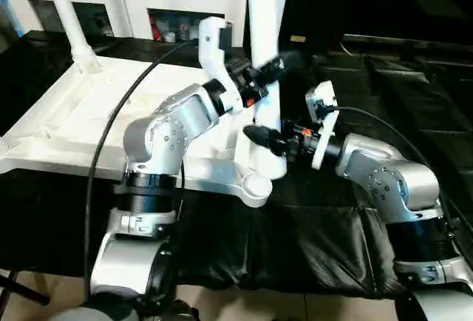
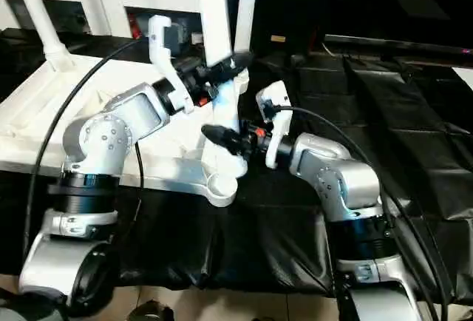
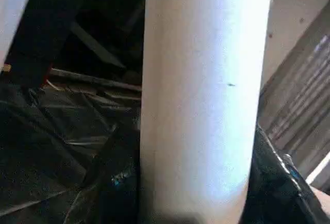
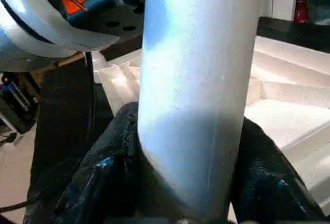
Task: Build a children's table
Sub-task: Pick table leg
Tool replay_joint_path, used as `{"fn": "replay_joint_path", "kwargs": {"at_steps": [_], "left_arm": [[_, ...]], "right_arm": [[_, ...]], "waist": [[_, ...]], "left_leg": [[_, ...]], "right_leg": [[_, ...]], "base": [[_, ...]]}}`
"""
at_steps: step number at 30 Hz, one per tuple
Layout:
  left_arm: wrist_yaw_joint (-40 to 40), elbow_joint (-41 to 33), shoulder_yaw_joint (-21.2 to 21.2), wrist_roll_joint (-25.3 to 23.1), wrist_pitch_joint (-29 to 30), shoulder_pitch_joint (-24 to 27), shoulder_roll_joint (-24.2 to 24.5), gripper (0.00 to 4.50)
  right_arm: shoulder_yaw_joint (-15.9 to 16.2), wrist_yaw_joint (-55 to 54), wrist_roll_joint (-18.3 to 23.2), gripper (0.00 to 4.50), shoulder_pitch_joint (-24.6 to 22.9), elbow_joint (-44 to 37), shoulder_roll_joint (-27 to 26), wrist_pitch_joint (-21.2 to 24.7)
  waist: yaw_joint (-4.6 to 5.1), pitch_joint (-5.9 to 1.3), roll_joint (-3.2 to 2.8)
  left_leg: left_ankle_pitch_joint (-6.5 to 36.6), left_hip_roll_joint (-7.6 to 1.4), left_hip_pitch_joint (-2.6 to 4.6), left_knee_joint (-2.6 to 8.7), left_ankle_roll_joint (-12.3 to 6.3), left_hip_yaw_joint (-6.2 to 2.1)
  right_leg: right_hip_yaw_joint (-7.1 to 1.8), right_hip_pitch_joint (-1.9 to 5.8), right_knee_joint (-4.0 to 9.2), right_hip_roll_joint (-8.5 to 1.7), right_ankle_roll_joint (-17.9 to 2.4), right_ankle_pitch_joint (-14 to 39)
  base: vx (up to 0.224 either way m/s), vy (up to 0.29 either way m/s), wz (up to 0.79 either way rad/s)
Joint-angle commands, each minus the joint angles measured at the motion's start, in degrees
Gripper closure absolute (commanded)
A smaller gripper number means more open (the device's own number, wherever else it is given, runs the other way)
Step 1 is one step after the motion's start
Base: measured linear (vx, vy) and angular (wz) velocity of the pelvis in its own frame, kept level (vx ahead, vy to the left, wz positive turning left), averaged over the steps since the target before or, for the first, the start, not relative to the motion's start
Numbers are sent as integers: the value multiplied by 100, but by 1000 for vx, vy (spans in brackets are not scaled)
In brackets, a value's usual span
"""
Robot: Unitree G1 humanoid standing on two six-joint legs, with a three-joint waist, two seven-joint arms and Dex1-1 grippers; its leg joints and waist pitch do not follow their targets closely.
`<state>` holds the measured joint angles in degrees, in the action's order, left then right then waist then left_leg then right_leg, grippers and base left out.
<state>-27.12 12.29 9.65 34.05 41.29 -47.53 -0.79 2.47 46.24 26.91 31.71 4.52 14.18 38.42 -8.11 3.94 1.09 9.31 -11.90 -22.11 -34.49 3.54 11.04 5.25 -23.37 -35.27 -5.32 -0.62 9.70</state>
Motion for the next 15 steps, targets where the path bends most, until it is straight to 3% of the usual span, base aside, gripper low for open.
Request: {"fn": "replay_joint_path", "kwargs": {"at_steps": [1,5,8,15], "left_arm": [[208,61,56,61,50,6,-80,262],[282,23,114,103,114,9,-127,264],[272,37,107,97,112,-7,-116,264],[-51,134,-212,-190,-48,-100,124,265]], "right_arm": [[178,29,24,263,92,-364,-60,-144],[153,-65,-18,263,95,-368,-78,-94],[132,-61,19,193,114,-311,-72,-32],[279,468,30,127,322,7,464,365]], "waist": [[11,-503,-10],[15,-501,-3],[12,-503,-2],[6,-501,-6]], "left_leg": [[948,-110,108,366,50,-81],[974,-116,116,370,77,-83],[976,-115,116,370,72,-83],[969,-116,112,375,78,-87]], "right_leg": [[-262,343,403,-301,-927,1045],[-265,338,406,-300,-901,1050],[-265,339,403,-300,-907,1036],[-268,355,404,-295,-858,987]], "base": [[0,0,0],[0,0,0],[0,0,0],[0,0,0]]}}
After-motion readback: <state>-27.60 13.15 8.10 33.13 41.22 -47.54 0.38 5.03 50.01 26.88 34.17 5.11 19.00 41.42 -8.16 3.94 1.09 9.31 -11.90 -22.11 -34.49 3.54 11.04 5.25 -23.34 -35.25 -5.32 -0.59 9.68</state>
